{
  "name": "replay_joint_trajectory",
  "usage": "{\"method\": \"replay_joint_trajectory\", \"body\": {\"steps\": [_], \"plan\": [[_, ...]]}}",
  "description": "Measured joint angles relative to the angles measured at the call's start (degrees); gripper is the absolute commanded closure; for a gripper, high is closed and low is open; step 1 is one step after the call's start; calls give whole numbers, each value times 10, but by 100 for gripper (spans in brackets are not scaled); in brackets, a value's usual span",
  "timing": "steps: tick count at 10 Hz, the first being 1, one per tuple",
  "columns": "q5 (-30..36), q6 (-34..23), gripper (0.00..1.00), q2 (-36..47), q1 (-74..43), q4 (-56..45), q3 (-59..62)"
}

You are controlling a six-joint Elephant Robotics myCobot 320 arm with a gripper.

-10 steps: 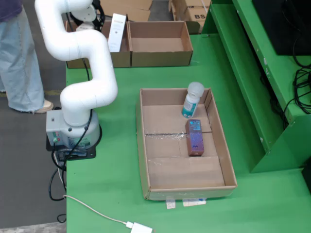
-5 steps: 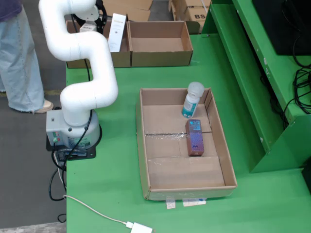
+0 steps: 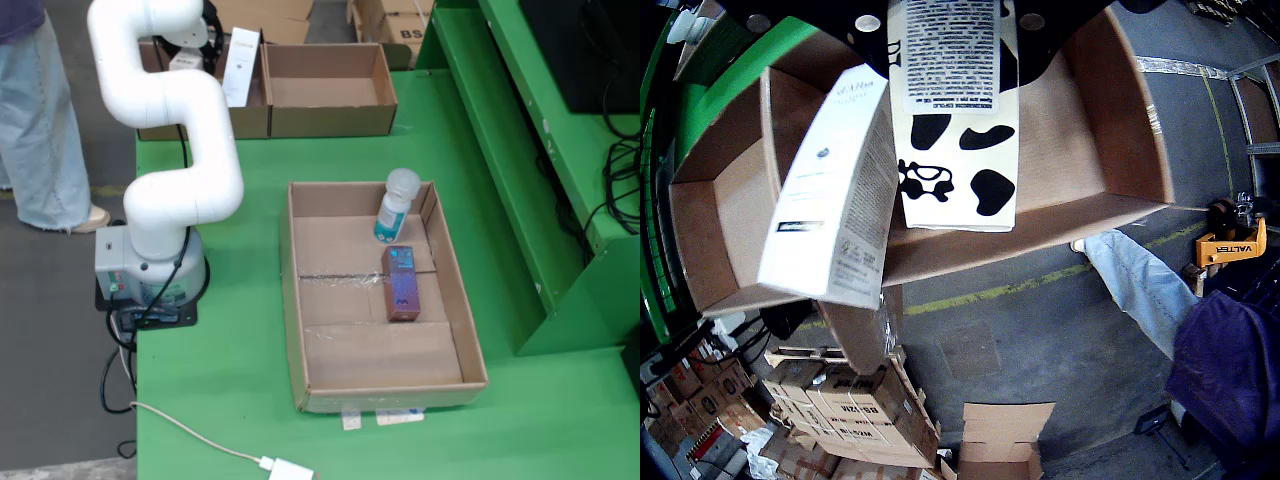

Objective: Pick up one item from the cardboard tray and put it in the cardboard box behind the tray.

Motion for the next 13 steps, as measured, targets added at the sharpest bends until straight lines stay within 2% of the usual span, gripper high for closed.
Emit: {"method": "replay_joint_trajectory", "body": {"steps": [4, 13], "plan": [[9, -16, 100, -41, -15, 67, 0], [19, -15, 100, -42, -17, 57, 0]]}}
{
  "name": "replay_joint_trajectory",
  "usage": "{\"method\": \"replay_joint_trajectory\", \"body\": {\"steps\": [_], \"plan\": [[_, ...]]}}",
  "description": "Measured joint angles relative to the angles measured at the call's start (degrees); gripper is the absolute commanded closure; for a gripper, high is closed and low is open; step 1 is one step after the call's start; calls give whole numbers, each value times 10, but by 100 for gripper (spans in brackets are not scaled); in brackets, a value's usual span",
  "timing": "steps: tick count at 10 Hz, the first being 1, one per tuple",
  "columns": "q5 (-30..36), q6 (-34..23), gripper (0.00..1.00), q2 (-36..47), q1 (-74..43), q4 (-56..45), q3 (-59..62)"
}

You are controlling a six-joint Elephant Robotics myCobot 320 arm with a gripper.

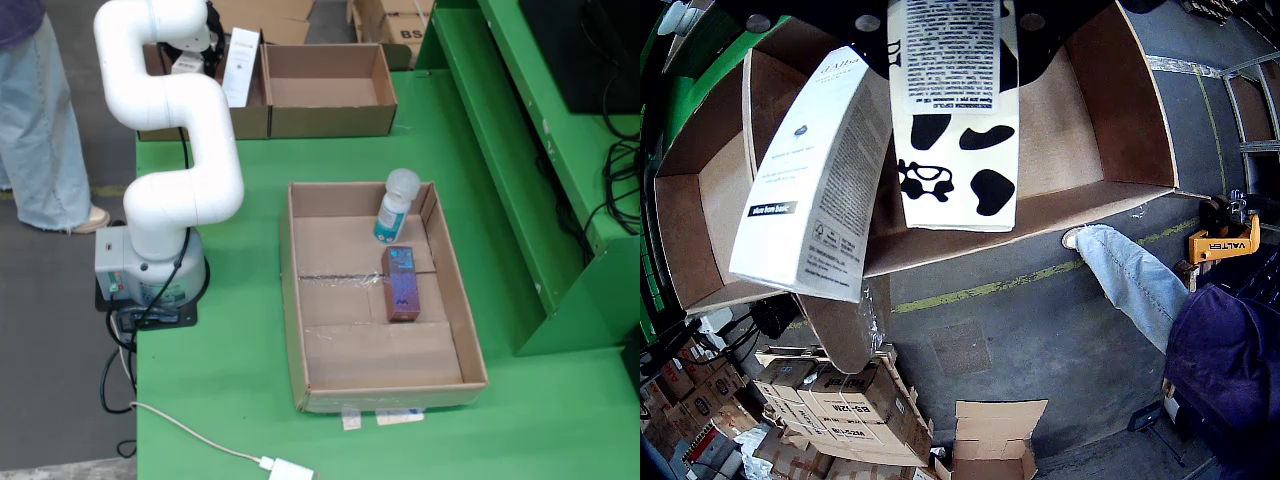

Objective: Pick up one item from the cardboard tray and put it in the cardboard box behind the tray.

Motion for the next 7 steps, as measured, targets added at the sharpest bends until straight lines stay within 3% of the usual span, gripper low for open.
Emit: {"method": "replay_joint_trajectory", "body": {"steps": [6, 7], "plan": [[0, 0, 100, 0, 0, 0, 0], [0, 0, 90, 0, 0, 0, 0]]}}
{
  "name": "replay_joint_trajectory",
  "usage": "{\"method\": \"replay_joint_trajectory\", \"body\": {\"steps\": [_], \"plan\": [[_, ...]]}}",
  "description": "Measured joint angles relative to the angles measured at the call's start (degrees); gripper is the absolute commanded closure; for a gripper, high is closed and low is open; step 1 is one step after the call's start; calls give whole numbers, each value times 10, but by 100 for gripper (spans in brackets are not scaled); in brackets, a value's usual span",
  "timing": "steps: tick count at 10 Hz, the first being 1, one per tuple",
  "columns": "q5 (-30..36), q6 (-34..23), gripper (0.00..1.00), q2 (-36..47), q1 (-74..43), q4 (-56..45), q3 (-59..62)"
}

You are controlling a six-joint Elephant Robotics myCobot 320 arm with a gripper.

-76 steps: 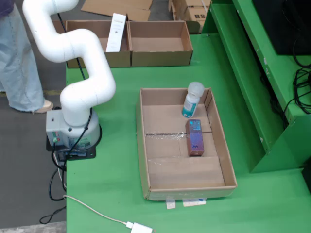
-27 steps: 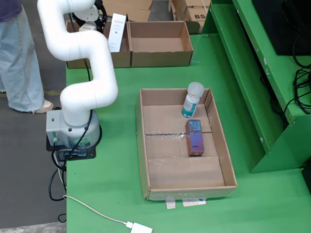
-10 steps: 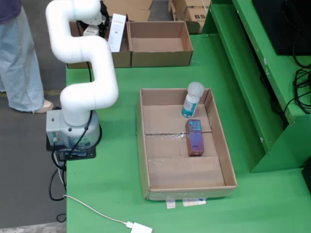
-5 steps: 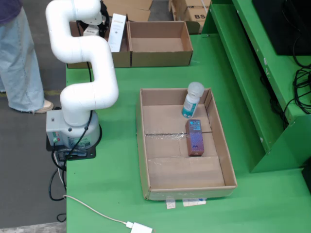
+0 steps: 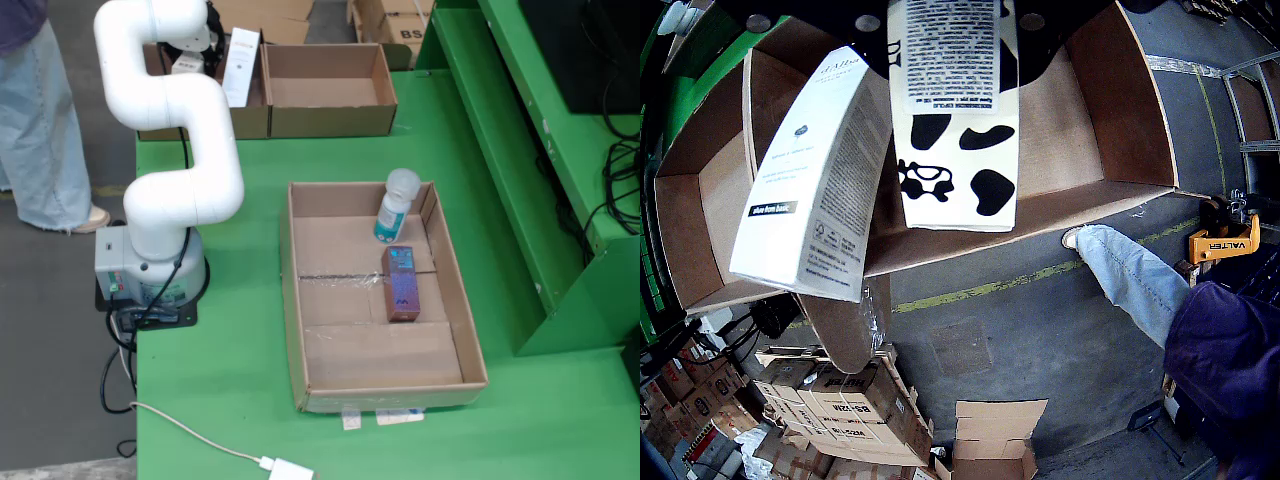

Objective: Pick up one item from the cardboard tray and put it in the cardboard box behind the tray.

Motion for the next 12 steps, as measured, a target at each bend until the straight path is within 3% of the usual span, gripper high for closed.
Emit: {"method": "replay_joint_trajectory", "body": {"steps": [9, 12], "plan": [[0, 0, 0, 0, -1, 0, 0], [0, 0, 0, 0, -1, 0, 0]]}}
